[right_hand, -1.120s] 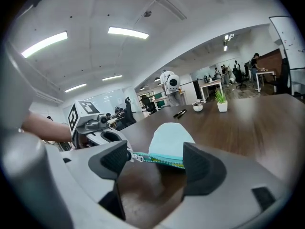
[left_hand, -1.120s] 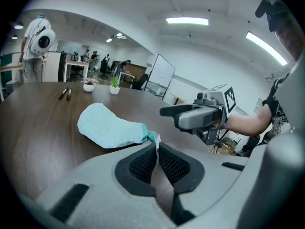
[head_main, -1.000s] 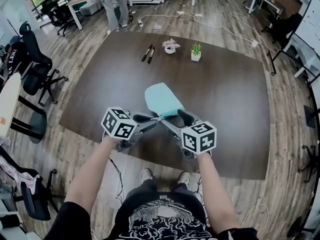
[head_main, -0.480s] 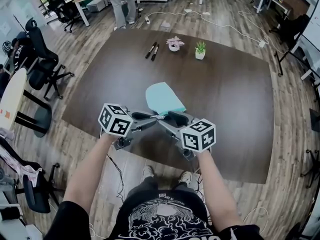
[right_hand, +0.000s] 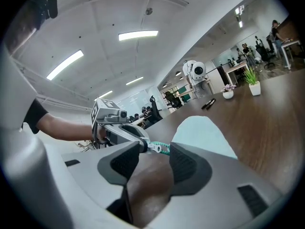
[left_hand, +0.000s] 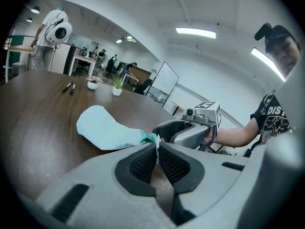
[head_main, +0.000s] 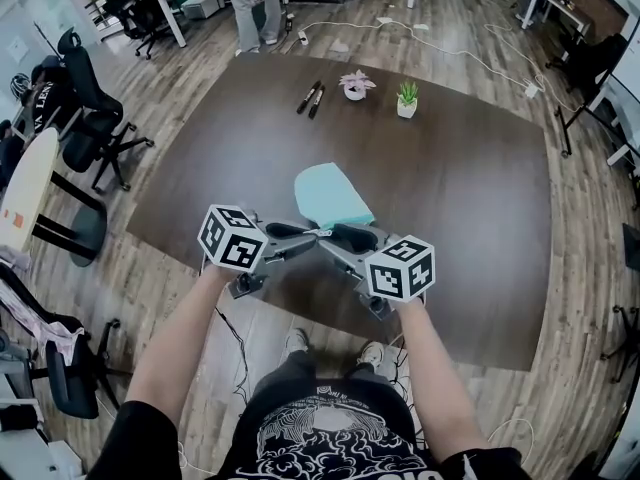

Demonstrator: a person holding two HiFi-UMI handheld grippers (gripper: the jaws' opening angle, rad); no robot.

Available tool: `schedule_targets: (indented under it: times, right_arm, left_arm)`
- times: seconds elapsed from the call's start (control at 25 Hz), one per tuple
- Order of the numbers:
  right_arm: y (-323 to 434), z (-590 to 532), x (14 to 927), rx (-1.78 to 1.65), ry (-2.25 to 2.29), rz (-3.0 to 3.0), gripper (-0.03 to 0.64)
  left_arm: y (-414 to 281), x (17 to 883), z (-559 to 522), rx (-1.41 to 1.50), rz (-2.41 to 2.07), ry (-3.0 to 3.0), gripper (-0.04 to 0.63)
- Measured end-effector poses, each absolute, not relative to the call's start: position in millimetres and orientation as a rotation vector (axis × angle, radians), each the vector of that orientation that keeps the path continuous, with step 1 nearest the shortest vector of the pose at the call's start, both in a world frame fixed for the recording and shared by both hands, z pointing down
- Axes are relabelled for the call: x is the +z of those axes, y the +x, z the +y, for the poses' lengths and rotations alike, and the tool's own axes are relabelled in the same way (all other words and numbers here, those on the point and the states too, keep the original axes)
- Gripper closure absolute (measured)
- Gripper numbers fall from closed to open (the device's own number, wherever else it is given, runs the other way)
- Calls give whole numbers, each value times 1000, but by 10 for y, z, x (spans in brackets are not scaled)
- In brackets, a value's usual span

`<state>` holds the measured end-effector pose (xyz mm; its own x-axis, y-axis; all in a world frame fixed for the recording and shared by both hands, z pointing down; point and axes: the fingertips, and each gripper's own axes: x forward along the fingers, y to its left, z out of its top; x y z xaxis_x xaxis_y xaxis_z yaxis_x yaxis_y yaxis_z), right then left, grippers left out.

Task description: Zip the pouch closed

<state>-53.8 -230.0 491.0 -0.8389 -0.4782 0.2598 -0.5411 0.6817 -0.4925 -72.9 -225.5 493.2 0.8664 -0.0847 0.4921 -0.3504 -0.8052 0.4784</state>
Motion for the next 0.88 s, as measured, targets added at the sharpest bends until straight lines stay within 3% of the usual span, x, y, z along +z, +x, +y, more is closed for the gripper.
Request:
schedule_targets:
  times: [0.48, 0.88]
  right_arm:
    - [-621, -2191, 4909, 883, 734, -2804, 456]
    - [-651, -2199, 4911, 832, 726, -2781, 589]
  left_arm:
    - [-740, 4950, -2203, 627, -309, 2468, 572]
    - [-768, 4965, -2186, 637, -316, 2470, 572]
